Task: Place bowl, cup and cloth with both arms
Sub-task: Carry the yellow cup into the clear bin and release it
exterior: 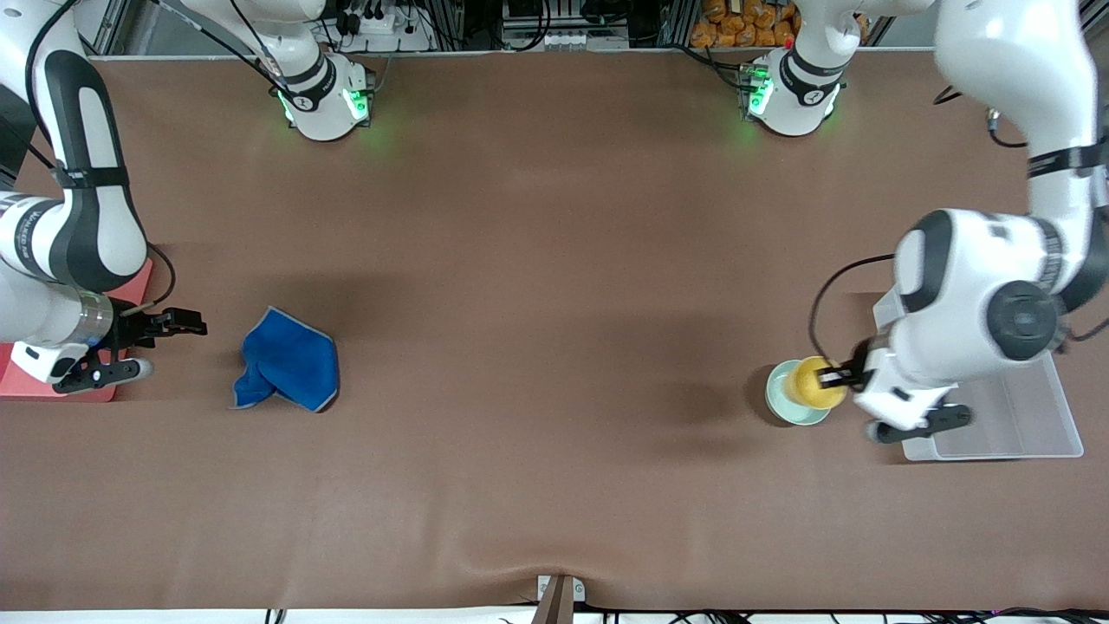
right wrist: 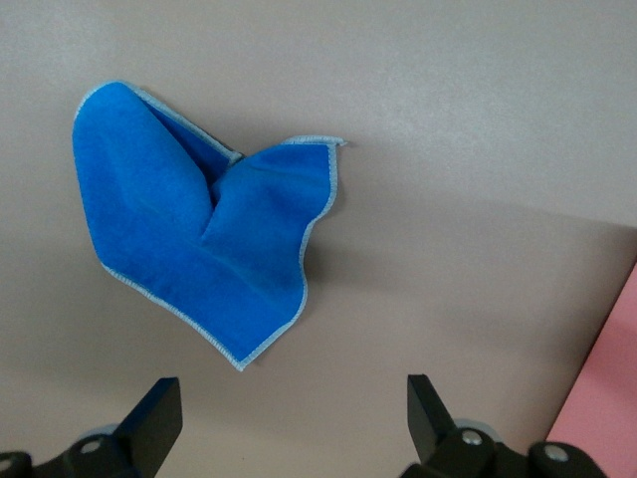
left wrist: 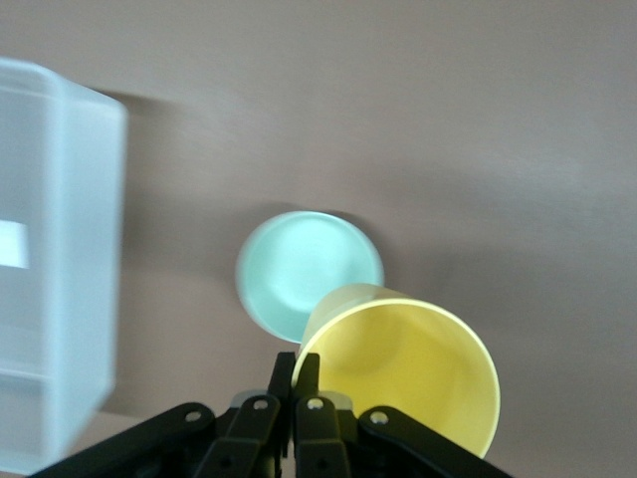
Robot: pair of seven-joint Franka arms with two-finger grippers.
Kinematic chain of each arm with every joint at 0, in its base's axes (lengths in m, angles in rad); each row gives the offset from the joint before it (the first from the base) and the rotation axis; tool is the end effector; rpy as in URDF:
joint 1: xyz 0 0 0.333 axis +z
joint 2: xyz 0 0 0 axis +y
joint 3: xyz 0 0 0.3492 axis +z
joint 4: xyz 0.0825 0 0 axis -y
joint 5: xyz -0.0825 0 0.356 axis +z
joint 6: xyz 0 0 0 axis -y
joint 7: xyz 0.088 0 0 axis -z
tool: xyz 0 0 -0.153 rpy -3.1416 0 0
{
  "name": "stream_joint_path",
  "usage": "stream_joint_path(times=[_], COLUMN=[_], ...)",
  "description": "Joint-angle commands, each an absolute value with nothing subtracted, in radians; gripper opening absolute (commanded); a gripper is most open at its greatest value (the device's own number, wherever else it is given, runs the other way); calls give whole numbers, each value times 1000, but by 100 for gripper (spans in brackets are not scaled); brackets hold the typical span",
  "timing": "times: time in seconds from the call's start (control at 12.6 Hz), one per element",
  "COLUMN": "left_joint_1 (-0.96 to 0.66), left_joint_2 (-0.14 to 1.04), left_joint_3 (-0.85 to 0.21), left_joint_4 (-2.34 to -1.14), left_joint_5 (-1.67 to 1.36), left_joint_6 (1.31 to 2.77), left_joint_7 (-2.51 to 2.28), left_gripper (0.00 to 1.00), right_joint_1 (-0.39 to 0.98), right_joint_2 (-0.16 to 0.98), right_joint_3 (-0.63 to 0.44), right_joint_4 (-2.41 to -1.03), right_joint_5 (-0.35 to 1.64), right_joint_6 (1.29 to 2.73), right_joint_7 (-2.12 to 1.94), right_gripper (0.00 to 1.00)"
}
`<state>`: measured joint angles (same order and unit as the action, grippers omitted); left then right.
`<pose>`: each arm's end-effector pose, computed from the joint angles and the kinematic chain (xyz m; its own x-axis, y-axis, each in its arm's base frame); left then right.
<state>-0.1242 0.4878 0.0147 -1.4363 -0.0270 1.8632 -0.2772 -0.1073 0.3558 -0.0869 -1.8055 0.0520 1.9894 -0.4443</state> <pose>0.6730 -0.0789 0.3990 0.9828 0.1735 -0.0636 0.1739 -0.9848 0.0011 0.5916 -0.1074 0.3368 0.9621 0.2294 -0.1475 0.2188 -0.9721 -0.0846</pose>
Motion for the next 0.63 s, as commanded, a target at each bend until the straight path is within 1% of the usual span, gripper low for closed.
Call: stream_joint_path(times=[0.0, 0.16, 0.24, 0.4, 0.56], left_joint_1=[-23, 27, 56, 138, 205], left_joint_2=[460, 463, 472, 508, 561], left_joint_3=[12, 34, 46, 61, 60], left_joint_4=[-1431, -1422, -1398, -1364, -1324], left_joint_5=[-28, -12, 12, 20, 17], left_joint_6=[1835, 1835, 1835, 1841, 1858], left_joint_7=[-140, -60, -8, 140, 224], left_gripper=[0, 0, 0, 0, 0], right_joint_1=[-91, -86, -90, -94, -87], right_joint_2=[316, 302, 301, 301, 299], right_joint_3=[-81, -81, -81, -83, -81], right_joint_4=[-1867, -1942, -1978, -2014, -2045], right_joint_5=[66, 78, 109, 191, 204], right_joint_6=[2043, 2162, 2222, 2260, 2319], right_joint_7=[-465, -532, -592, -659, -702], right_gripper=[100, 100, 100, 100, 100])
